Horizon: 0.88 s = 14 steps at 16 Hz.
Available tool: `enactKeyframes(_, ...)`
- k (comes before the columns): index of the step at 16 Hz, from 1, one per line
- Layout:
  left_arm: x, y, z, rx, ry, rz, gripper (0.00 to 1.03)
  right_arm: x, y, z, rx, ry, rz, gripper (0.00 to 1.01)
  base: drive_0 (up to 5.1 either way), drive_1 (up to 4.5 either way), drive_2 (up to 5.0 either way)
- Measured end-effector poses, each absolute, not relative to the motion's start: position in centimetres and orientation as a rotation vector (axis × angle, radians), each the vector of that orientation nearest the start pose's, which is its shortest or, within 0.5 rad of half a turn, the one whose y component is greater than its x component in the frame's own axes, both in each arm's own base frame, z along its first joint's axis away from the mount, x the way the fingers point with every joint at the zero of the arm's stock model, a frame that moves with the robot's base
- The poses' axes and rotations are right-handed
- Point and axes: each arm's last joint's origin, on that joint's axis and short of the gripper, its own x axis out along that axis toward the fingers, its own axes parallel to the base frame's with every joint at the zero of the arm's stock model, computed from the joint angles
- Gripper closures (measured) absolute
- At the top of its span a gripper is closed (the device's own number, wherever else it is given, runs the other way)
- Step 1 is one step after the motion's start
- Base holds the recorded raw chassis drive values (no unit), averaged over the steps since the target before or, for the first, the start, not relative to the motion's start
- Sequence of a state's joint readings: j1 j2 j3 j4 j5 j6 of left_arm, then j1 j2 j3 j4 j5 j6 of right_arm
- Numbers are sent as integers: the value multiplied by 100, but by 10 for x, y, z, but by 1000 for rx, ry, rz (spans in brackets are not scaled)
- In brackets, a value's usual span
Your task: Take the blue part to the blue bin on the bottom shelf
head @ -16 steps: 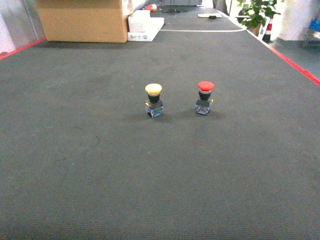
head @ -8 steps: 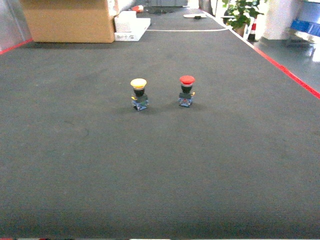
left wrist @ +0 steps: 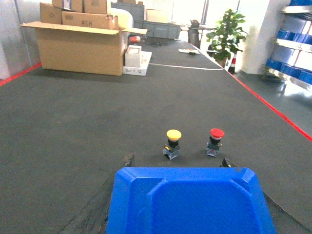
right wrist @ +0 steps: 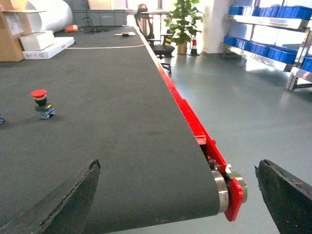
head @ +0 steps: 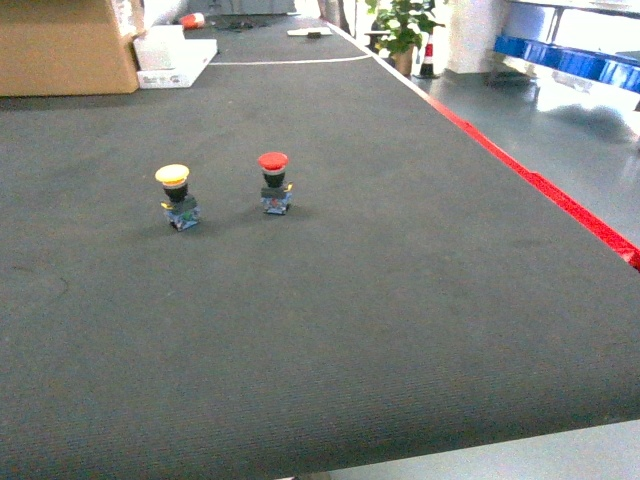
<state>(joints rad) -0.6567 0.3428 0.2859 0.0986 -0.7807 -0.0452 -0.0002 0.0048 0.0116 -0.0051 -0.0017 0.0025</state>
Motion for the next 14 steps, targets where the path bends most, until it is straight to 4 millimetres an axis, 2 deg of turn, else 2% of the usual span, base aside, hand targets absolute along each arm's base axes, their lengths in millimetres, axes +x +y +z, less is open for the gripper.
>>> enactKeyframes(14, 98, -50, 242, -72, -33, 123, 60, 97, 0, 167, 2, -2, 2, 3, -162, -162, -162)
